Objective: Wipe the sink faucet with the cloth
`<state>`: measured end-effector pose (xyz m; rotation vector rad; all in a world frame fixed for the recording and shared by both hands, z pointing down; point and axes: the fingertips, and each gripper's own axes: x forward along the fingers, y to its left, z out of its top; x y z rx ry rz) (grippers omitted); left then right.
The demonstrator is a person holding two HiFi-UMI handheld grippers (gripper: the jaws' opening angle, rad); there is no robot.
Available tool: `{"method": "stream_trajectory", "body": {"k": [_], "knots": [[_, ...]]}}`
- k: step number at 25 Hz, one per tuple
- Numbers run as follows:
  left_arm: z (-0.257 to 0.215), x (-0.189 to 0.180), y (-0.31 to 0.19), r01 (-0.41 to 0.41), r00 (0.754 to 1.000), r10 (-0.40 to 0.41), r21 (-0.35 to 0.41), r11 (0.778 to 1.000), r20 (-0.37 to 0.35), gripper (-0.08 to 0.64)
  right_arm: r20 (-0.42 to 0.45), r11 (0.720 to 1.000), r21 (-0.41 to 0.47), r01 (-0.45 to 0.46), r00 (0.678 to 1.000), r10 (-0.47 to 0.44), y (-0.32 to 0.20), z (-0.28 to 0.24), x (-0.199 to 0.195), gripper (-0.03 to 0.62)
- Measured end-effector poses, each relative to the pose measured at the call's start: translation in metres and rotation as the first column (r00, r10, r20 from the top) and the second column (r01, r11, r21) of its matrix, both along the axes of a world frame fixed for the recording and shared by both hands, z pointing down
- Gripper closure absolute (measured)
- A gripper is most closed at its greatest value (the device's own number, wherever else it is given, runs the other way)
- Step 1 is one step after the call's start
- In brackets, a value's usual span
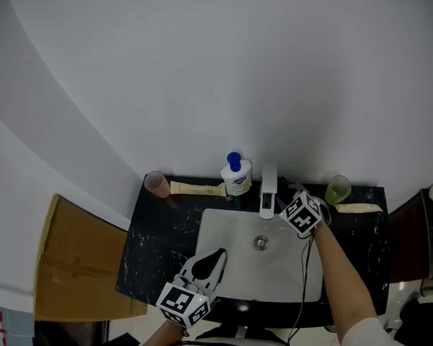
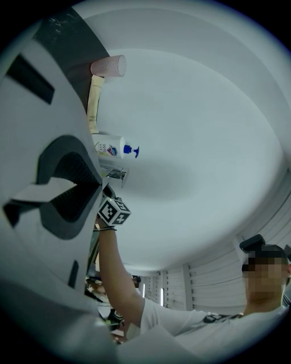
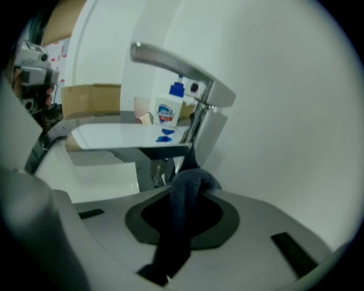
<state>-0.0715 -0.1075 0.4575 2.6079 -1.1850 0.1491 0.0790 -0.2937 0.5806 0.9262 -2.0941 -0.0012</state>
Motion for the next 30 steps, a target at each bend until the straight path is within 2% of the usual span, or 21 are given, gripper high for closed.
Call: {"method": "stream_trajectory", "body": {"k": [3,7,9,11,14,17,21,25,30], "knots": [[0.001,0.001,-0.001,-0.007,1.000,0.007,-0.001,1.000,-0.002,0.558,0.072,0.997,0.079,0.012,0.997,-0.018,0.001,-0.035,-0.001,0.526],[0.003,0.004,0.000,-0.017,1.000,0.017,-0.002,1.000,-0.005,0.558,0.194,0.978,0.209,-0.027,0.981,-0.014,-0.002,-0.093,0.004,0.526],[0.003,0.006,0.000,-0.022,1.000,0.022,0.000,1.000,-0.007,0.558,0.192,0.972,0.234,-0.028,0.981,-0.018,-0.003,-0.105,0.006,0.526],[0.002,0.007,0.001,-0.024,1.000,0.024,0.002,1.000,-0.011,0.558,0.151,0.976,0.215,-0.040,0.989,0.008,-0.006,-0.092,0.014,0.526],[0.001,0.005,0.001,-0.020,1.000,0.020,0.004,1.000,-0.015,0.558,0.089,0.988,0.128,-0.081,0.994,0.070,-0.005,-0.050,0.025,0.526],[0.003,-0.001,0.002,-0.012,1.000,0.012,0.001,1.000,-0.011,0.558,0.037,0.996,0.036,-0.081,0.996,0.080,0.003,-0.005,0.021,0.526],[0.004,-0.006,0.002,-0.005,1.000,0.005,-0.001,1.000,-0.004,0.558,0.064,0.999,-0.007,-0.049,0.997,0.049,0.005,0.013,0.002,0.526],[0.003,-0.008,0.000,-0.007,1.000,0.007,0.001,1.000,-0.006,0.558,0.115,0.996,0.075,-0.041,0.993,0.033,0.000,-0.021,0.000,0.526],[0.002,-0.001,-0.002,-0.023,1.000,0.023,0.001,1.000,-0.016,0.558,0.208,0.969,0.244,-0.033,0.978,-0.019,-0.002,-0.097,0.001,0.526]]}}
